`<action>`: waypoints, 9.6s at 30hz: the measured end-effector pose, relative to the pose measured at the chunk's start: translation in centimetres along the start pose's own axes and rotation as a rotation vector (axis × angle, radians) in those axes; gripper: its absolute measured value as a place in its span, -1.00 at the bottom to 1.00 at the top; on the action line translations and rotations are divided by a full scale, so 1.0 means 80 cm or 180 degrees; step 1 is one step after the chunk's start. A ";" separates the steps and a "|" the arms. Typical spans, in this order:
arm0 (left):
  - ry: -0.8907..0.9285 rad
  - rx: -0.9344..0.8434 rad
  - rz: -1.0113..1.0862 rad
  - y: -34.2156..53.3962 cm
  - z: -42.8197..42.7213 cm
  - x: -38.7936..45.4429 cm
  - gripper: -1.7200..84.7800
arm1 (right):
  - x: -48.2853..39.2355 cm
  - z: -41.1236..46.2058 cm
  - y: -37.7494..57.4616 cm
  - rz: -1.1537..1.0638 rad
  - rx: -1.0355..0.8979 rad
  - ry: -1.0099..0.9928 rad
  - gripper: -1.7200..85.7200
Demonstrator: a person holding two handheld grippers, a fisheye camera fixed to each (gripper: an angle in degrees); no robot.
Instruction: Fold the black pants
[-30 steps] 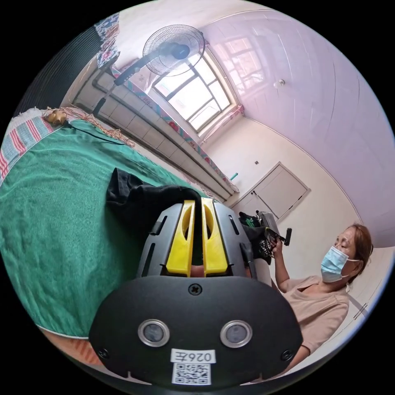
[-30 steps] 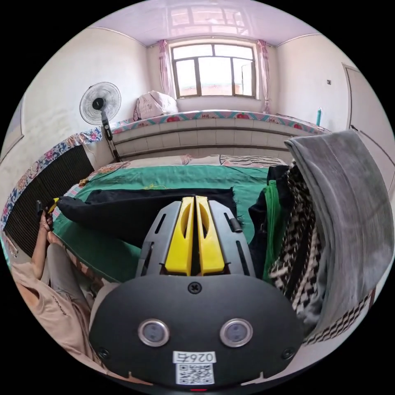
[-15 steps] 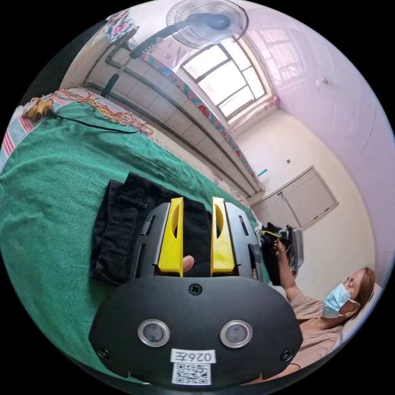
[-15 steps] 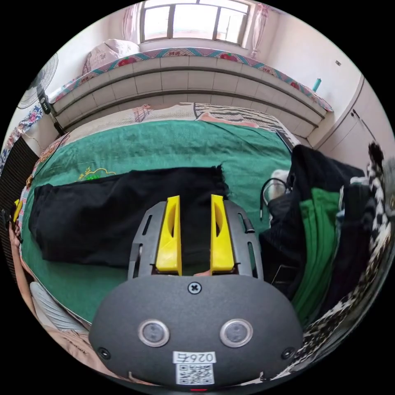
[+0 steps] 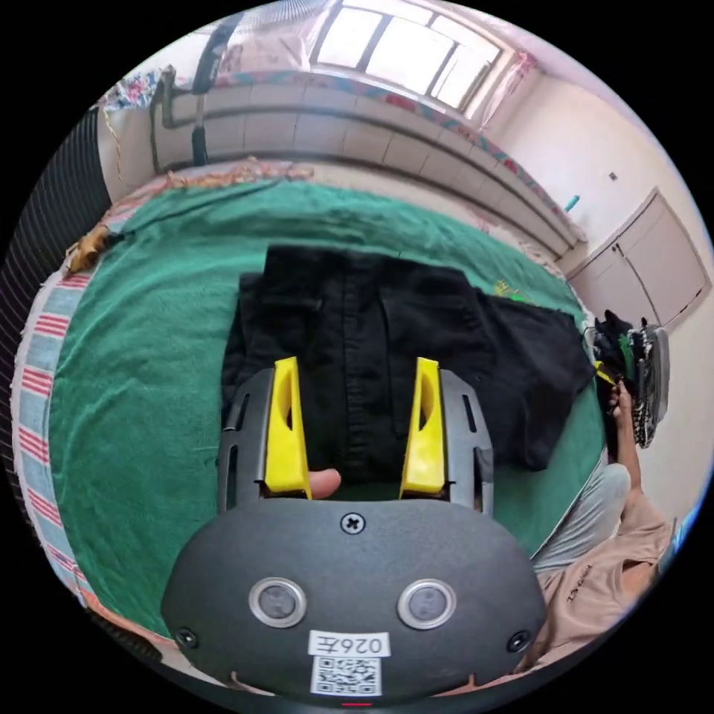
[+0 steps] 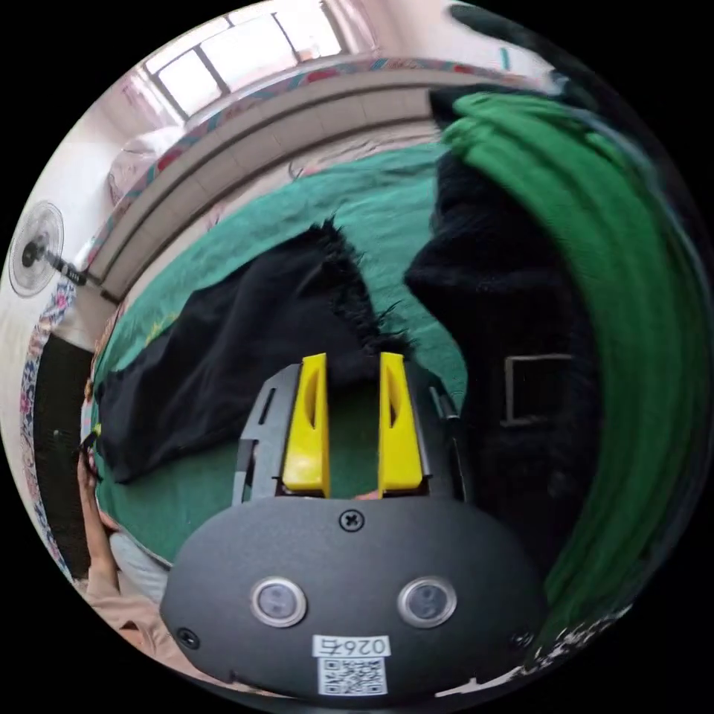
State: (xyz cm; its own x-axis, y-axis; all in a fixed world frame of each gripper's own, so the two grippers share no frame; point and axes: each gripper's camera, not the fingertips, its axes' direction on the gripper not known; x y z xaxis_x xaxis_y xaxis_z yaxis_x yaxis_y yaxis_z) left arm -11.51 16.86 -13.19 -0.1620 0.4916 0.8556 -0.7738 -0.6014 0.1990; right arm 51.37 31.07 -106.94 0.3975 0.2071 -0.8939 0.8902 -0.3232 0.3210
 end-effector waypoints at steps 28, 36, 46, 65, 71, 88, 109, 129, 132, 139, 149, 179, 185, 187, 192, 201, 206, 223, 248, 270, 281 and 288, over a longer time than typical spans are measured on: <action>-0.0004 0.0117 -0.0227 -0.124 0.037 -0.067 -0.81 | 0.129 0.095 0.214 -0.0752 0.0217 0.0594 -0.97; 0.0134 0.0976 -0.0871 -0.055 -0.013 -0.131 -0.80 | 0.162 0.054 0.389 -0.0535 0.0324 0.0814 -0.90; 0.0449 -0.0028 -0.0573 -0.154 0.063 -0.134 -0.69 | -0.194 -0.017 0.576 -0.1916 0.0465 -0.0720 -0.83; 0.0119 0.0270 -0.0081 -0.086 -0.044 -0.031 -0.97 | -0.367 -0.069 0.643 -0.2276 0.0140 0.0485 -0.98; -0.0192 0.0338 -0.0137 -0.097 -0.083 0.051 -0.98 | -0.326 -0.192 0.550 -0.1921 0.0267 0.0347 -0.99; 0.0480 0.3018 0.1945 -0.032 -0.380 0.548 -0.98 | -0.253 -1.001 0.491 -0.1419 0.2548 0.0180 -0.98; 0.1365 0.1134 0.1646 -0.414 0.097 0.936 -0.93 | 0.332 -0.825 -0.012 0.1440 0.0838 -0.1699 -0.94; 0.1471 -0.1042 0.3069 -0.579 0.441 1.334 -0.89 | 0.424 -0.772 -0.172 0.1294 0.0789 -0.2363 -0.88; 0.1807 -0.0994 0.2949 -0.595 0.447 1.312 -0.92 | 0.422 -0.755 -0.136 0.1342 0.0747 -0.2347 -0.93; 0.2726 -0.0768 0.2696 -0.633 0.411 1.221 -0.94 | 0.342 -0.753 0.015 0.1086 0.1290 -0.2635 -0.98; 0.2717 -0.0315 0.2839 -0.614 0.296 0.988 -0.93 | -0.089 -0.717 0.267 -0.0743 0.1540 -0.2540 -0.98; 0.1237 -0.0779 0.1279 -0.449 0.364 0.682 -0.98 | -0.635 0.385 0.637 -0.2119 -0.0559 -0.1168 -0.98; 0.1394 -0.0129 0.1006 -0.436 0.305 0.701 -0.93 | -0.488 0.421 0.595 -0.1459 0.0165 -0.1161 -0.85; 0.1399 -0.0088 0.1022 -0.444 0.300 0.743 -0.79 | -0.435 0.455 0.576 -0.1170 0.0159 -0.1342 -0.79; 0.1225 -0.0370 0.1250 -0.466 0.332 0.843 -0.63 | -0.390 0.586 0.553 -0.1036 -0.0322 -0.1817 -0.74; 0.0762 -0.1265 0.1633 -0.481 0.400 0.971 -0.43 | -0.446 0.678 0.558 -0.1364 -0.0180 -0.1649 -0.88; 0.0259 -0.1529 0.1919 -0.474 0.409 1.026 -0.40 | -0.504 0.651 0.601 -0.1750 0.0381 -0.1656 -0.90; 0.0785 -0.1447 0.1165 -0.495 0.393 0.906 -0.80 | -0.587 0.763 0.620 -0.1821 0.0142 -0.1528 -0.78; 0.2082 -0.0721 0.1473 -0.465 0.151 0.701 -0.85 | -0.629 0.519 0.816 -0.2542 0.0928 -0.2164 -0.89; 0.0997 0.0624 0.0361 -0.284 0.010 0.365 -0.96 | -0.816 0.965 0.897 -0.2779 -0.0345 -0.0868 -0.98; -0.0338 0.0495 0.1724 -0.138 0.051 0.583 -0.98 | -0.858 1.012 0.979 -0.3583 -0.0501 0.0281 -0.98; -0.0676 0.0382 0.1818 -0.122 0.039 0.612 -0.98 | -0.845 0.941 0.970 -0.3716 -0.0147 0.0656 -0.98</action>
State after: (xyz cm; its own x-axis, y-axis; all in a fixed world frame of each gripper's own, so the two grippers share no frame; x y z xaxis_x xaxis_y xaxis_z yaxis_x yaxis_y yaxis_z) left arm -9.97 44.79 28.23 -0.3951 -0.0574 0.9168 -0.5247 -0.8051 -0.2766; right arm 76.88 -77.54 -45.16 -0.6359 0.5006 -0.5874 0.7434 0.1927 -0.6405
